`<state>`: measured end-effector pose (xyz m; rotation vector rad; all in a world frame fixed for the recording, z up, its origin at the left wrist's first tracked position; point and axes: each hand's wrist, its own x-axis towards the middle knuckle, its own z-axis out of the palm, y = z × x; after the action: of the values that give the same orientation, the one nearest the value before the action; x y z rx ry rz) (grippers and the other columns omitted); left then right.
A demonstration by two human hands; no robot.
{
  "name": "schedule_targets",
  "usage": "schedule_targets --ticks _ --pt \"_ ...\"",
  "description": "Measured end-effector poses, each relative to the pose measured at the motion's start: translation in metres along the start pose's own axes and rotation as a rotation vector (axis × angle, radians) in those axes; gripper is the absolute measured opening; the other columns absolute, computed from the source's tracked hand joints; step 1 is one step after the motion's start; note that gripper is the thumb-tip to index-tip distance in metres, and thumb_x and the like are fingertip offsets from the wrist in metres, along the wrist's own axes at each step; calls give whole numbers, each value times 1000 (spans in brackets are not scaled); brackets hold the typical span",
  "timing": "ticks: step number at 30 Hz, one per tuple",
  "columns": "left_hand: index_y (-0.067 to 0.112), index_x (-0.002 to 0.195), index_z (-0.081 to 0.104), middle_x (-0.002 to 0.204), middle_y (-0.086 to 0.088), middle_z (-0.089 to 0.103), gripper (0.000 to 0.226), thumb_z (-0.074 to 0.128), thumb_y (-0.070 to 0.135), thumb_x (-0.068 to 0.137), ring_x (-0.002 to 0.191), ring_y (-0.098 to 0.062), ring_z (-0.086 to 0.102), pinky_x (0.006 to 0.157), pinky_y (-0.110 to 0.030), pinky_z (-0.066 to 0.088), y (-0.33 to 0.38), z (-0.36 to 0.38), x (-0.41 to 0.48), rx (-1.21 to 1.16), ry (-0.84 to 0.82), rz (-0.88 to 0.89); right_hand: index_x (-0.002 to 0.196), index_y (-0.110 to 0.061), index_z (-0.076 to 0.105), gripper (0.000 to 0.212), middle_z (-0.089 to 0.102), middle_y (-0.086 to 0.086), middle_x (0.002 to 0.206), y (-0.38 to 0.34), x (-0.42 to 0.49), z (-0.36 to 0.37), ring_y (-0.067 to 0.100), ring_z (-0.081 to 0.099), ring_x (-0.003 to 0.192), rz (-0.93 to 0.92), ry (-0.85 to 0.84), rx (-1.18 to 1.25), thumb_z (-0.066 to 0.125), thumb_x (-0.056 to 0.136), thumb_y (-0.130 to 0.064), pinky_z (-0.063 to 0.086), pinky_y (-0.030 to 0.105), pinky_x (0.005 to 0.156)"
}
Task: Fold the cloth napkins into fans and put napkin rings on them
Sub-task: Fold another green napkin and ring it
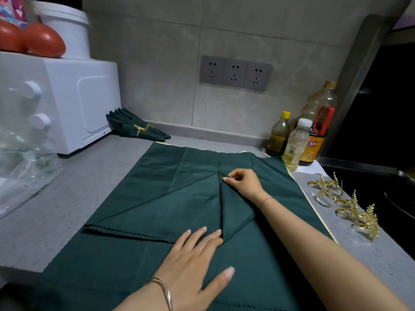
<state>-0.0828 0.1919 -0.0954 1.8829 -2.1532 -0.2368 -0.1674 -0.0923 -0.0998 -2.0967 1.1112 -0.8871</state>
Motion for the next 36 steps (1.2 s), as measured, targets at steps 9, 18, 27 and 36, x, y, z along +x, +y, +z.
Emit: schedule_targets --ticks 9,18,27,36 --pt "40 148 -11 154 28 -8 95 -12 80 63 142 1 -17 115 -23 -15 6 -3 -2 7 -40 -40 72 -19 60 19 58 -4 68 -7 -3 -3 8 51 64 4 -2 -10 76 79 -24 41 21 67" --pt "36 151 -4 148 30 -20 98 -12 81 63 143 -3 -19 116 -30 -16 10 2 -4 41 -42 -56 118 -19 64 27 63 -9 119 -44 -88 -61 3 55 112 -282 -62 -179 49 97 -26 37 13 98" --pt "29 152 -7 156 21 -13 103 -10 79 62 143 -5 -21 117 -33 -16 16 -1 -6 89 -84 -72 147 -39 19 61 9 -29 152 -40 -185 -59 -14 -6 138 -358 -540 -451 10 90 -60 -12 17 113" --pt "29 153 -3 157 21 -10 102 -5 81 65 142 -3 -20 117 -34 -15 18 0 -7 66 -81 -89 146 -43 16 44 8 -29 153 -32 -163 -65 -13 -4 139 -265 -599 -485 22 102 -41 -10 22 115"
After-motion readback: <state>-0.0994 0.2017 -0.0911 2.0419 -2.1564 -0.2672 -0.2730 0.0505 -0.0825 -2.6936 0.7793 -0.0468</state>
